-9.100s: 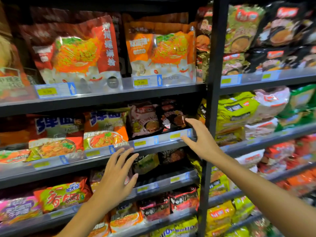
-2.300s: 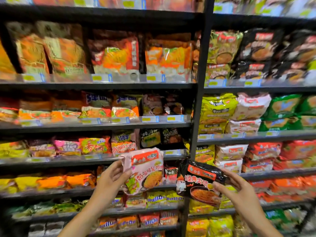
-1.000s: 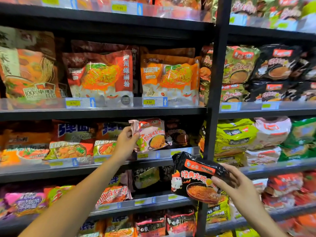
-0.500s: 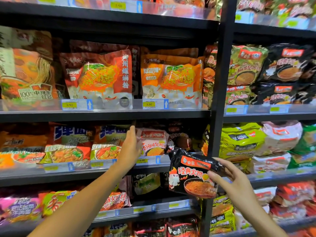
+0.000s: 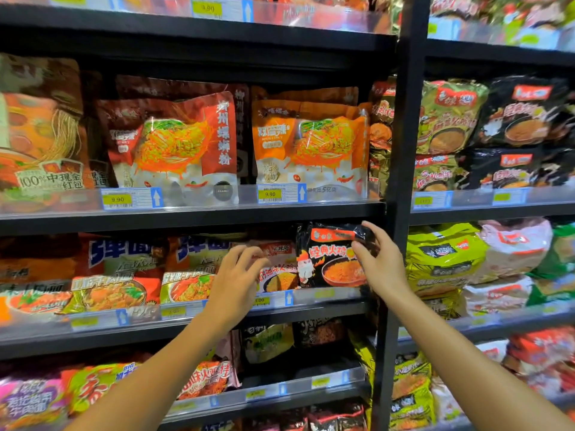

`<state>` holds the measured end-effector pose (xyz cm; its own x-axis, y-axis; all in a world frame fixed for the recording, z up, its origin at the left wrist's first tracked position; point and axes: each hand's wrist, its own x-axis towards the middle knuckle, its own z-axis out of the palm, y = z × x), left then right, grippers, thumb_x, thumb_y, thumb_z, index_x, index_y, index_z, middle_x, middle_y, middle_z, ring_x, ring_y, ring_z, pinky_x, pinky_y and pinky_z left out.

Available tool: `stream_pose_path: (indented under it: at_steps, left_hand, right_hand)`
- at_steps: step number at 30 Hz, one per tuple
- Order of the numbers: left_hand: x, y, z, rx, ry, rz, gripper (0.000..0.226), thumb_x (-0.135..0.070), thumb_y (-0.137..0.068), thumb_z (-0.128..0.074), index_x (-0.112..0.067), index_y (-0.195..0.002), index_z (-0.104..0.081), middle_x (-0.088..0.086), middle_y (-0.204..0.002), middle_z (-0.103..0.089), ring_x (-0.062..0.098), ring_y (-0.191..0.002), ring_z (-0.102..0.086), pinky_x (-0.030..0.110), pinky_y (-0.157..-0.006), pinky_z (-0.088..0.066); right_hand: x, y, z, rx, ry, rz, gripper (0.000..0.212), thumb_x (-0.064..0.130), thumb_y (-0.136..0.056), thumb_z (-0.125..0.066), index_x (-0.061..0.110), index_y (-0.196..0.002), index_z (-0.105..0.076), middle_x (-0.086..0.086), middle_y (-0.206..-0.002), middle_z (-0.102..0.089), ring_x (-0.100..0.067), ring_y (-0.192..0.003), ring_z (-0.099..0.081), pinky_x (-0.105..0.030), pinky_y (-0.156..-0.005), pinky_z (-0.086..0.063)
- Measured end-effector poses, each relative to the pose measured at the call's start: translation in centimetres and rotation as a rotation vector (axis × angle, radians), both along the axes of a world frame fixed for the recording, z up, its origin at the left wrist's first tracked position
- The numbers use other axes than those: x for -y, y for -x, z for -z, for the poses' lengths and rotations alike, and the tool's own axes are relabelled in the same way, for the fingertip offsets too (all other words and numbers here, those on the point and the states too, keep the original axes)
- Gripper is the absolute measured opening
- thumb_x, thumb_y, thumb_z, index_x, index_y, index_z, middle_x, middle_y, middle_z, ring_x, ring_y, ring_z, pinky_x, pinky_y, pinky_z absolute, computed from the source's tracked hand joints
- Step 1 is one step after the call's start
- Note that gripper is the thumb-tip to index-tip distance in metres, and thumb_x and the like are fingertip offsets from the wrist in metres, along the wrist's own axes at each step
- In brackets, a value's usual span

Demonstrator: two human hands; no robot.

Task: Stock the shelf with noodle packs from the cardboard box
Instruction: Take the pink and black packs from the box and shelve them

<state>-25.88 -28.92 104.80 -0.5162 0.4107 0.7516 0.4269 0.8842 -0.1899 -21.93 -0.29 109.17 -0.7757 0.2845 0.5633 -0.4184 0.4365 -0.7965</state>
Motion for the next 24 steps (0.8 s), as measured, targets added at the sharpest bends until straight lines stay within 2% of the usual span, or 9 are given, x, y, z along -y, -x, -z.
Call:
stream_pose_path:
  at_steps: [3,6,9,12,15,19,21,24]
  left_hand:
    - [0.4,0.2,0.9,0.053,0.096,-0.028,0.042,-0.018,-0.085,-0.069,-0.014,-0.126,-0.061,0.004,-0.128,-0.058,0.030,-0.123,-0.045,0.040,-0.106,-0.041]
    - [0.3,0.2,1.3,0.113,0.156,-0.089,0.040,-0.034,-0.096,-0.053,-0.016,-0.131,-0.057,0.008,-0.133,-0.057,0.034,-0.125,-0.045,0.044,-0.106,-0.044]
    - [-0.3,-0.7,0.9,0.213,0.185,-0.175,0.053,-0.049,-0.098,-0.028,-0.022,-0.131,-0.059,0.006,-0.131,-0.061,0.034,-0.122,-0.054,0.042,-0.095,-0.053]
    - [-0.8,-0.8,0.7,0.405,0.163,-0.146,0.074,-0.059,-0.092,-0.006,-0.024,-0.149,-0.037,0.009,-0.150,-0.039,0.036,-0.136,-0.033,0.045,-0.105,-0.042]
    - [-0.9,-0.2,0.8,0.426,0.200,-0.165,0.081,-0.062,-0.086,0.003,-0.025,-0.152,-0.028,0.011,-0.153,-0.031,0.034,-0.134,-0.029,0.042,-0.108,-0.036]
    - [-0.7,-0.6,0.7,0.480,0.164,-0.143,0.081,-0.065,-0.086,0.002,-0.027,-0.152,-0.029,0.008,-0.160,-0.022,0.034,-0.145,-0.017,0.045,-0.117,-0.027]
    - [-0.5,-1.2,0.8,0.469,0.139,-0.100,0.080,-0.068,-0.089,-0.002,-0.028,-0.151,-0.032,0.004,-0.162,-0.019,0.031,-0.150,-0.010,0.045,-0.120,-0.021]
    - [-0.1,-2.5,1.0,0.440,0.107,-0.014,0.077,-0.069,-0.092,-0.008,-0.027,-0.148,-0.040,-0.001,-0.161,-0.025,0.026,-0.151,-0.014,0.043,-0.122,-0.022]
  right_hand:
    - [0.4,2.9,-1.0,0.063,-0.057,0.052,0.047,0.023,-0.099,-0.060,0.015,-0.144,-0.047,-0.003,-0.128,-0.062,-0.019,-0.114,-0.059,-0.035,-0.096,-0.047]
    - [1.0,5.5,-1.1,0.140,-0.111,0.108,0.026,0.017,-0.099,-0.056,0.003,-0.121,-0.054,-0.012,-0.111,-0.063,-0.025,-0.097,-0.059,-0.036,-0.081,-0.045]
    - [1.6,7.1,-0.3,0.273,-0.198,0.186,0.017,0.012,-0.093,-0.060,0.000,-0.101,-0.051,-0.021,-0.111,-0.058,-0.035,-0.101,-0.057,-0.034,-0.078,-0.039]
    - [2.5,7.6,1.0,0.381,-0.341,0.184,0.022,0.015,-0.090,-0.065,0.006,-0.091,-0.046,-0.022,-0.115,-0.054,-0.033,-0.098,-0.052,-0.034,-0.081,-0.042]
    - [3.0,7.3,1.9,0.336,-0.415,0.216,0.020,0.018,-0.093,-0.063,0.006,-0.102,-0.051,-0.019,-0.124,-0.050,-0.034,-0.121,-0.045,-0.044,-0.096,-0.045]
    - [2.6,5.6,2.9,0.175,-0.464,0.126,0.049,0.030,-0.091,-0.068,0.012,-0.133,-0.049,-0.008,-0.131,-0.046,-0.027,-0.129,-0.041,-0.042,-0.102,-0.045]
    - [2.3,4.5,3.5,0.126,-0.470,0.043,0.061,0.033,-0.093,-0.066,0.016,-0.146,-0.042,-0.004,-0.144,-0.040,-0.022,-0.138,-0.033,-0.038,-0.110,-0.037]
    - [1.8,2.8,4.5,0.071,-0.436,-0.037,0.063,0.032,-0.094,-0.064,0.025,-0.151,-0.038,0.004,-0.157,-0.030,-0.015,-0.147,-0.023,-0.034,-0.116,-0.026]
